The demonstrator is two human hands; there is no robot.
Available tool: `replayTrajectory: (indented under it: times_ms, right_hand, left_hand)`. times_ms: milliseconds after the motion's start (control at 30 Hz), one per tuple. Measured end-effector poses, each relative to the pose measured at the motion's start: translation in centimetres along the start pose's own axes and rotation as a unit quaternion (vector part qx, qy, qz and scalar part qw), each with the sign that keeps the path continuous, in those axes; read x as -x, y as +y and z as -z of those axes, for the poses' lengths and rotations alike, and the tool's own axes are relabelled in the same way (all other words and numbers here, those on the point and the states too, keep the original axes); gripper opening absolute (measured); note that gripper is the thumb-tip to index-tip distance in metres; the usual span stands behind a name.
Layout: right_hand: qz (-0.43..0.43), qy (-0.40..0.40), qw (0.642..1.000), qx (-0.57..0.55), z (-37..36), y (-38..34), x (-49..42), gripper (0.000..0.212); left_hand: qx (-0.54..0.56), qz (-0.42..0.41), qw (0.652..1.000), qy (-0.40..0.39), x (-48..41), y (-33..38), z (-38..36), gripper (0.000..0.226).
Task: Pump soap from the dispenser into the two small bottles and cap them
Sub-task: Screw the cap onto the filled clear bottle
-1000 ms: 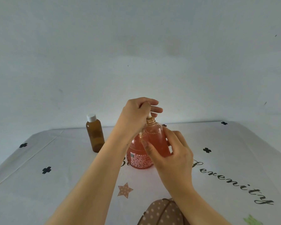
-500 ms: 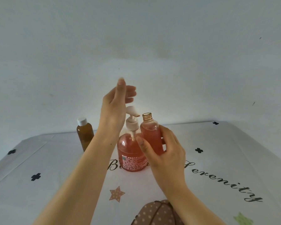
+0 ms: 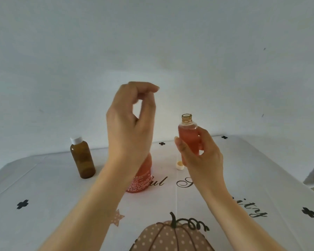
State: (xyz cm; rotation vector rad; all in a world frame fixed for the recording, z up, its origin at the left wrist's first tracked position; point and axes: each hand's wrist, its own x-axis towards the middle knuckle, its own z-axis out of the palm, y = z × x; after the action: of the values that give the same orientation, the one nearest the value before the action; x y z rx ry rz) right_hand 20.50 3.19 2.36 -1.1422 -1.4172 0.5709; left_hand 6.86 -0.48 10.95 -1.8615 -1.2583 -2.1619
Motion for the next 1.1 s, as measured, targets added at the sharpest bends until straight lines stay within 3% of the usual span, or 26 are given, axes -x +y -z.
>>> replayTrajectory:
  times_ms: [133, 267, 367, 467, 767, 867, 1000, 1100]
  right_hand:
    - [-0.012, 0.032, 0.999, -0.004, 1.7, 1.5, -0.9, 0.029]
    - [-0.027, 0.054, 0.998, -0.036, 2.9, 3.2, -1.0, 0.028]
    - [-0.038, 0.066, 0.995, -0.061, 3.3, 4.3, -1.0, 0.023]
    - [-0.037, 0.068, 0.995, -0.067, 3.4, 4.7, -1.2, 0.019]
    - [-0.043, 0.019, 0.997, -0.067, 2.8, 5.1, -0.9, 0.024]
    - [-0.047, 0.010, 0.997, -0.057, 2.5, 5.3, -1.0, 0.024]
    - [-0.041, 0.005, 0.998, -0.036, 2.2, 5.4, -0.9, 0.032]
    - [-0.043, 0.000, 0.999, -0.030, 2.1, 5.4, -0.8, 0.041]
  left_hand:
    - [-0.042, -0.045, 0.995, -0.081, 3.0, -0.4, -2.6, 0.019]
    - [-0.094, 0.042, 0.981, -0.165, 5.8, -2.7, -5.0, 0.024]
    - [-0.182, 0.118, 0.937, -0.274, 7.3, -4.6, -6.3, 0.034]
    - [-0.261, 0.133, 0.882, -0.368, 8.2, -6.2, -7.3, 0.041]
    - [-0.423, 0.006, 0.804, -0.418, 9.3, -8.7, -8.1, 0.037]
    - [-0.383, 0.015, 0.847, -0.369, 8.8, -8.1, -7.8, 0.029]
    - [-0.235, 0.061, 0.947, -0.209, 7.9, -6.6, -7.3, 0.016]
    - [-0.110, 0.143, 0.979, -0.095, 7.2, -5.5, -6.8, 0.016]
